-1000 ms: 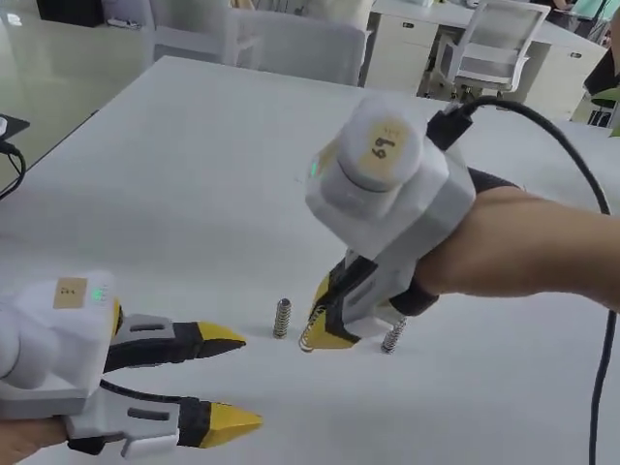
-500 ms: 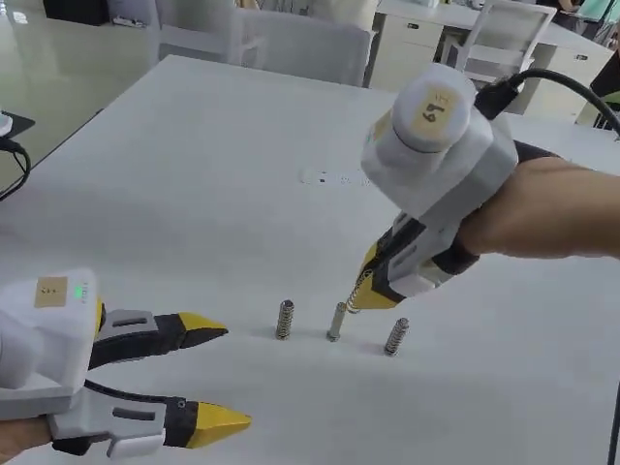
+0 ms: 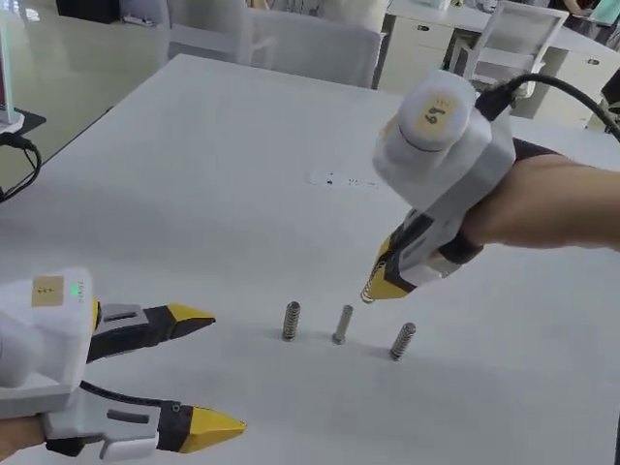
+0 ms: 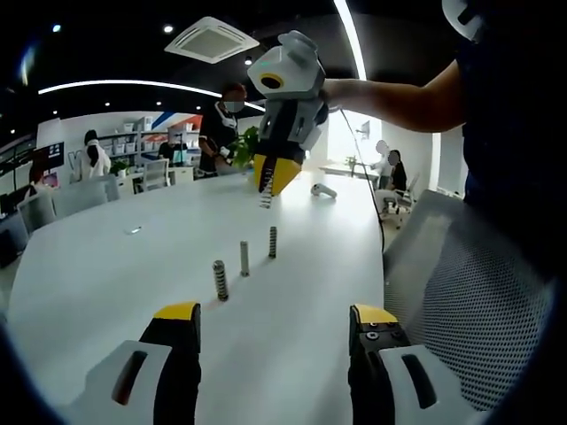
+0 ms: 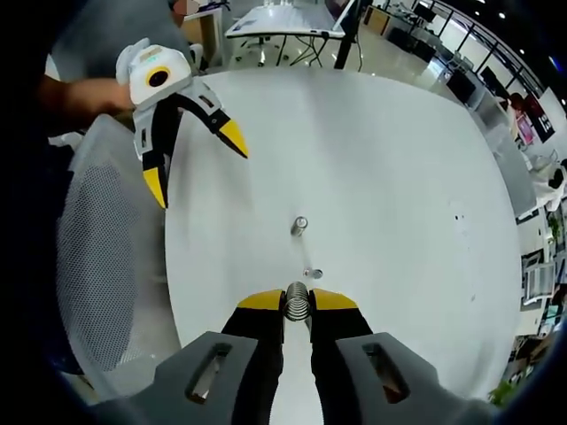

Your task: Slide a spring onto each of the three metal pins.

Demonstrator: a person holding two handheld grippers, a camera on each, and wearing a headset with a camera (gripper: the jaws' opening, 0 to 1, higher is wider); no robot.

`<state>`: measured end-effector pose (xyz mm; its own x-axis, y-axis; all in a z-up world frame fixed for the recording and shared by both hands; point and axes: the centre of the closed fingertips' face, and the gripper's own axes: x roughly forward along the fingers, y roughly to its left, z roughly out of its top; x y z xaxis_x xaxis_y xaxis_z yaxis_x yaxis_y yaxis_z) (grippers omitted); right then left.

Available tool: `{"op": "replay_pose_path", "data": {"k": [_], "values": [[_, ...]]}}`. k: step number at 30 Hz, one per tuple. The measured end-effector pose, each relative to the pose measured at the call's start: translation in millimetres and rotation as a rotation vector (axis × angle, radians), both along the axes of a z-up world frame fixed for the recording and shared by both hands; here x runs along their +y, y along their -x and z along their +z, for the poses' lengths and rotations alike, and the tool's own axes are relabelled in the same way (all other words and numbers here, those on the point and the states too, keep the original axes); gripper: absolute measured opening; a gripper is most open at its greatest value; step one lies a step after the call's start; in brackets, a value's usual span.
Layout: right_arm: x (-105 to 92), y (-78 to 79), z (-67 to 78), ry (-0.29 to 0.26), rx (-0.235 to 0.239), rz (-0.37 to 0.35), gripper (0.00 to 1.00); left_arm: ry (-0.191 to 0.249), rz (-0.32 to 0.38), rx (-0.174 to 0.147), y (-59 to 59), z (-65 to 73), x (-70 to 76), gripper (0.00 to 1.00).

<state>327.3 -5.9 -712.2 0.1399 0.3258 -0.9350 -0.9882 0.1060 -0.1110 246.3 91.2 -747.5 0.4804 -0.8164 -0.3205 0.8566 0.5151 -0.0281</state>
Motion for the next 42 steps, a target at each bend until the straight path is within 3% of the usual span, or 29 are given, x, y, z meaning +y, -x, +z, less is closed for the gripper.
{"op": "replay_pose_path", "data": {"k": [9,17,42], "values": [[0.9,-6.5,-15.2,0.042,0.017,0.004,0.08,-0.009,0.029,-0.008,-2.2,-0.8,7.3,0.69],[6.5,-15.2,-26.0,0.047,0.031,-0.005,0.08,-0.005,0.043,-0.007,-3.1,-1.0,10.6,0.73],[7.9,-24.6,-50.0,0.065,0.076,-0.026,0.08,-0.015,0.059,-0.001,-3.3,-1.8,17.2,0.72]]}}
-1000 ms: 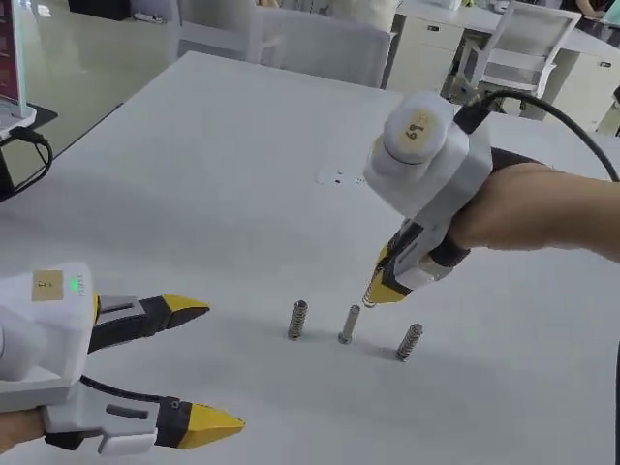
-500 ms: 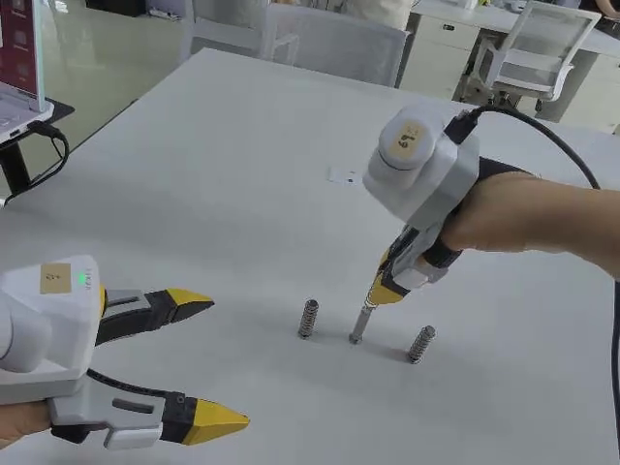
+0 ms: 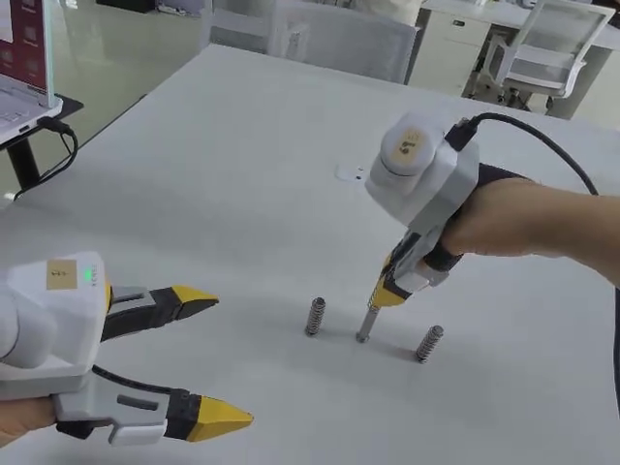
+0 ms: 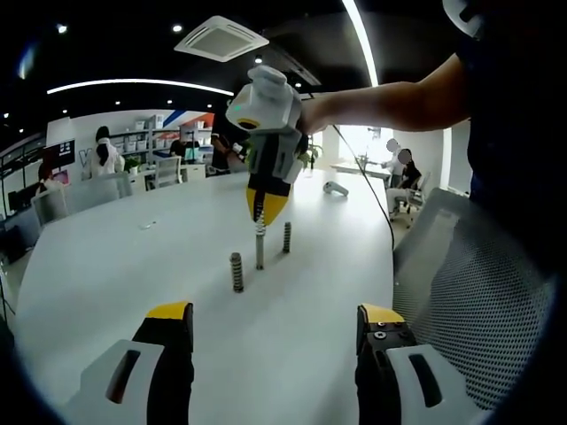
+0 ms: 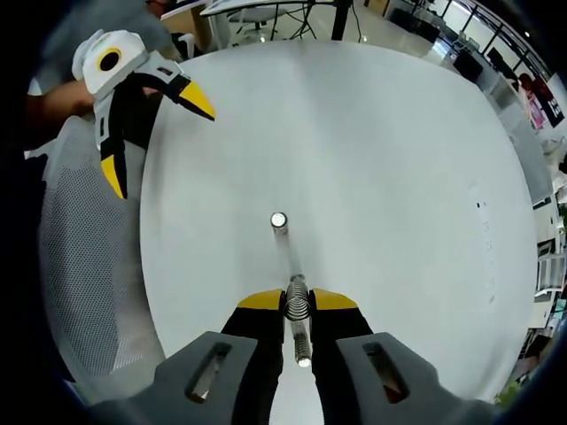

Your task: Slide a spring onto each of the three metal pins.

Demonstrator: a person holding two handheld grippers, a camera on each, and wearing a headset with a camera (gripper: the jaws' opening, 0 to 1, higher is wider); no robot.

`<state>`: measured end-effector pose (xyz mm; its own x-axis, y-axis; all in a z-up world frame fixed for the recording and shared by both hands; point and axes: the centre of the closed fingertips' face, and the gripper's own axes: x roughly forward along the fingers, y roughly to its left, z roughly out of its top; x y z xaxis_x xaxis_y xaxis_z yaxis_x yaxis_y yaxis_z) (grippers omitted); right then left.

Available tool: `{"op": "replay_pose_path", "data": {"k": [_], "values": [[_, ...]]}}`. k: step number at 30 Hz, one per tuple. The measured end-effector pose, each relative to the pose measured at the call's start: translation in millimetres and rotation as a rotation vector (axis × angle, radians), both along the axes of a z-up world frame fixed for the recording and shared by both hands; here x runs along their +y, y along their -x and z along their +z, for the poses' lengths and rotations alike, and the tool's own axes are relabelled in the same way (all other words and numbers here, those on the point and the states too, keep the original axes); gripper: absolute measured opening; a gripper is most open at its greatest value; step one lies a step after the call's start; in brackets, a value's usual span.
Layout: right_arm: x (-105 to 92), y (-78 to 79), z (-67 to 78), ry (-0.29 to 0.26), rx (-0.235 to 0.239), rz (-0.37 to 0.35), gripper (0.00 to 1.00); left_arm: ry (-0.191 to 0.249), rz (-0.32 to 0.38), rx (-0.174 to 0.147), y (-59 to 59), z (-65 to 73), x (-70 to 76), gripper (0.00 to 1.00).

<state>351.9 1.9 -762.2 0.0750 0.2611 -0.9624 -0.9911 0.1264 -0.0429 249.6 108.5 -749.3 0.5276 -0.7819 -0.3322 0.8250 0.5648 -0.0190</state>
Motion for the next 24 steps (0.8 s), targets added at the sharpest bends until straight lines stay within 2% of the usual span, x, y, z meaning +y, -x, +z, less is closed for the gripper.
{"op": "replay_pose_path", "data": {"k": [5,14,19,24], "values": [[0.0,-3.0,-6.0,0.001,0.003,-0.006,0.08,-0.002,-0.001,0.001,-0.2,-0.6,1.0,0.71],[2.5,0.0,-0.5,-0.013,0.005,-0.011,0.08,-0.005,-0.002,0.005,-0.7,-1.9,2.4,0.70],[-0.1,1.9,-3.4,0.011,-0.006,0.003,0.08,-0.007,-0.007,0.007,-1.1,-2.8,0.7,0.69],[-1.0,0.1,-4.5,0.011,-0.004,-0.004,0.08,-0.009,-0.011,0.004,-1.9,-2.0,-0.2,0.69]]}}
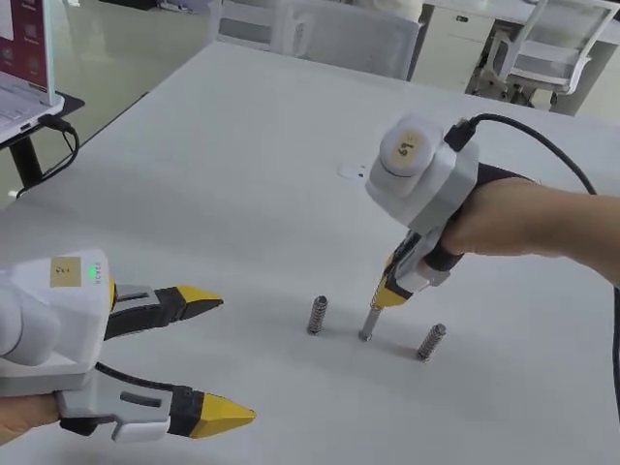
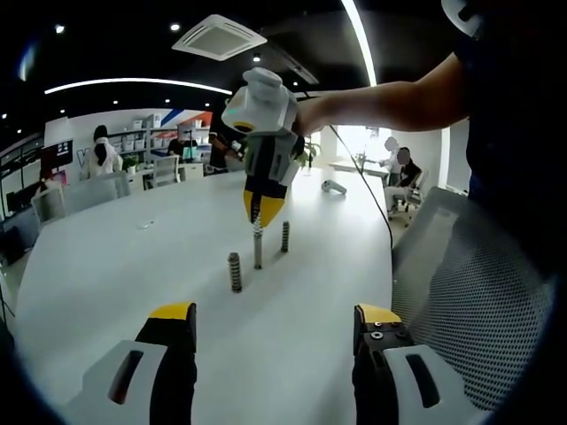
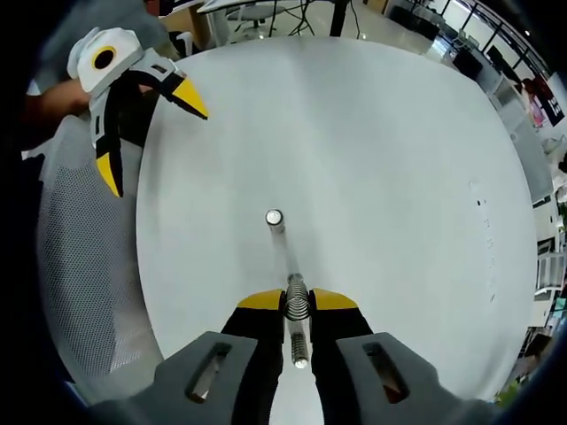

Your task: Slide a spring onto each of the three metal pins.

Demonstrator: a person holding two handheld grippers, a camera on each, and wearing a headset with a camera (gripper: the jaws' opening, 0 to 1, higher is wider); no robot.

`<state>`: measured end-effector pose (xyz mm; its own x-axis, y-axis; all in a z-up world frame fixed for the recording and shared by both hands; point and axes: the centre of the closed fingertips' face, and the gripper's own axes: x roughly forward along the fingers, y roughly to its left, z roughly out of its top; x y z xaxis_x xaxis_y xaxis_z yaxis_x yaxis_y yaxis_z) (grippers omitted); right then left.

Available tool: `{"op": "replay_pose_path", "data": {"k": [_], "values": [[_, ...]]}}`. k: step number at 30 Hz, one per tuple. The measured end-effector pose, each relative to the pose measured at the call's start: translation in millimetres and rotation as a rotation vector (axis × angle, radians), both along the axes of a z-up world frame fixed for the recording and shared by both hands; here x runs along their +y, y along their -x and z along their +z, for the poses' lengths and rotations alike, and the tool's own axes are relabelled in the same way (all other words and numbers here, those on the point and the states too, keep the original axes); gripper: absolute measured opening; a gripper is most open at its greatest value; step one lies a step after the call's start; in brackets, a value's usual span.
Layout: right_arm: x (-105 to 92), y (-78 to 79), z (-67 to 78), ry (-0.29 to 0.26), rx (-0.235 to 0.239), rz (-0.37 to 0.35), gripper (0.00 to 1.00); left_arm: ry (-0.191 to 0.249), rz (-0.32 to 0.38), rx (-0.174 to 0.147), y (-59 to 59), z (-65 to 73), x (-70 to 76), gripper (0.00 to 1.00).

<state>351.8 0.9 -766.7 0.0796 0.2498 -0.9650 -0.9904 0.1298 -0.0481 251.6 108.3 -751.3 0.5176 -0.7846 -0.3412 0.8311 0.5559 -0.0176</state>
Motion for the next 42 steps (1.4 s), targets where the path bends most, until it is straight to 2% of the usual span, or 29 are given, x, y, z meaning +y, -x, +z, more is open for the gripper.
{"op": "replay_pose_path", "data": {"k": [5,25,42], "values": [[-0.3,-0.1,-3.2,-0.002,0.008,-0.008,0.08,0.000,0.001,-0.001,-0.4,0.4,1.0,0.68],[0.2,-2.3,-35.3,0.006,0.030,-0.022,0.08,-0.005,-0.005,0.002,0.4,0.9,0.0,0.67],[-4.8,-1.0,-49.1,0.020,0.047,-0.032,0.08,-0.005,-0.004,0.009,3.6,0.7,-3.9,0.66]]}}
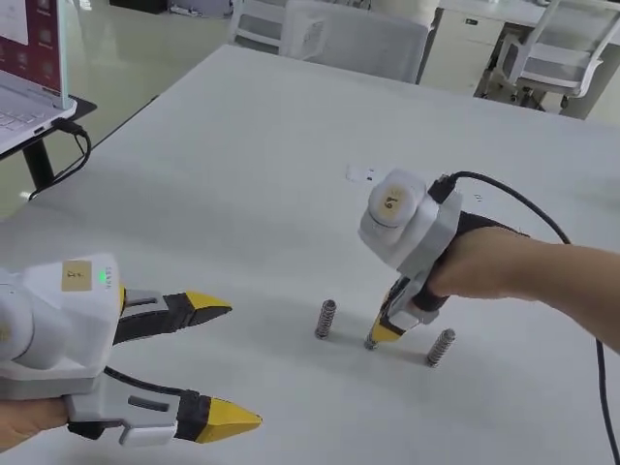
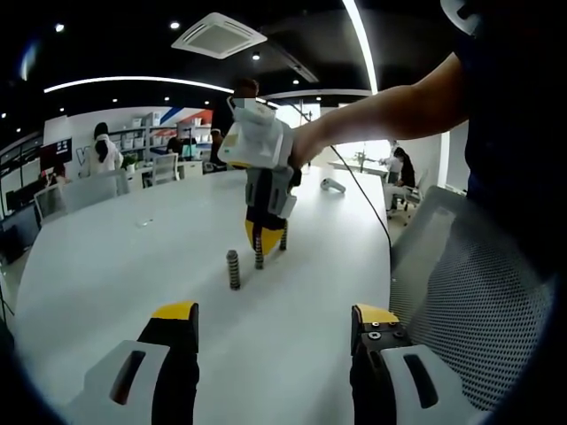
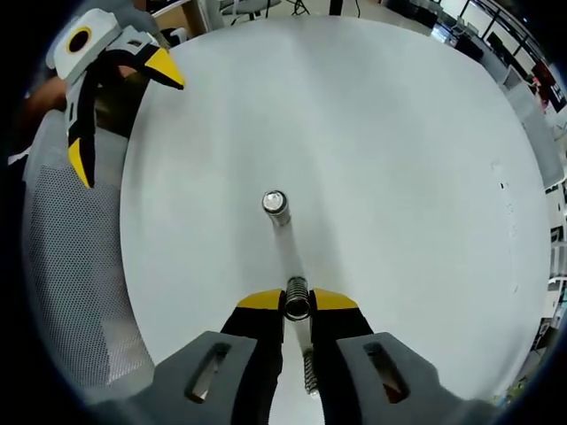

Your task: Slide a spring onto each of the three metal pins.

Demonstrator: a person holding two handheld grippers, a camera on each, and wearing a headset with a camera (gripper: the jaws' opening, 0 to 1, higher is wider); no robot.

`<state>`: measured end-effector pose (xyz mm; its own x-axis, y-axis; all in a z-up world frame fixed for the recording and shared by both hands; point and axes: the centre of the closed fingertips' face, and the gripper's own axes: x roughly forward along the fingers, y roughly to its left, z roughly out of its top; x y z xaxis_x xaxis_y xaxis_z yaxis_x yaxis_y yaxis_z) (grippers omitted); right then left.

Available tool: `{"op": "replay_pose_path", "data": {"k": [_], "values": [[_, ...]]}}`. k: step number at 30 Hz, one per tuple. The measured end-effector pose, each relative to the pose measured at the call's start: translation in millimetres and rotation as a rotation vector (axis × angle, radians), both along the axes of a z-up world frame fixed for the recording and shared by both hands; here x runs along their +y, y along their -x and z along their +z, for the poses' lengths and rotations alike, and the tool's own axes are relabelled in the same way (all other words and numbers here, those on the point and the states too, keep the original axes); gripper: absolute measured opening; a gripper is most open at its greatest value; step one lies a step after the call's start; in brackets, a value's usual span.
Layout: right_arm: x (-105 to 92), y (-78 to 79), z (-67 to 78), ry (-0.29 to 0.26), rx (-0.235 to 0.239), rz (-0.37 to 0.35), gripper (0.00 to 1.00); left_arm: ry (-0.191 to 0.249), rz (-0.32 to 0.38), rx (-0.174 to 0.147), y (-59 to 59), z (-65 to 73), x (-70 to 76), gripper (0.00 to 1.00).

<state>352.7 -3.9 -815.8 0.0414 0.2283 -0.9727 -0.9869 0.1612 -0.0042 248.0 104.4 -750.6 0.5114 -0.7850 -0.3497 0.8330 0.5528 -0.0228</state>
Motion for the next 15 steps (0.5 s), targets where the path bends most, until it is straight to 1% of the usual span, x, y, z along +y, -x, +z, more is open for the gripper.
{"op": "replay_pose_path", "data": {"k": [6,9,15], "values": [[0.2,2.5,-6.8,0.007,0.006,-0.001,0.08,-0.001,0.001,0.001,0.0,0.6,0.8,0.66],[2.5,2.4,-6.2,-0.002,0.003,-0.002,0.09,0.001,0.002,0.001,0.1,1.3,0.9,0.66],[2.8,2.6,-6.8,0.000,0.004,-0.003,0.09,-0.001,0.000,0.001,-0.4,1.0,0.4,0.66]]}}
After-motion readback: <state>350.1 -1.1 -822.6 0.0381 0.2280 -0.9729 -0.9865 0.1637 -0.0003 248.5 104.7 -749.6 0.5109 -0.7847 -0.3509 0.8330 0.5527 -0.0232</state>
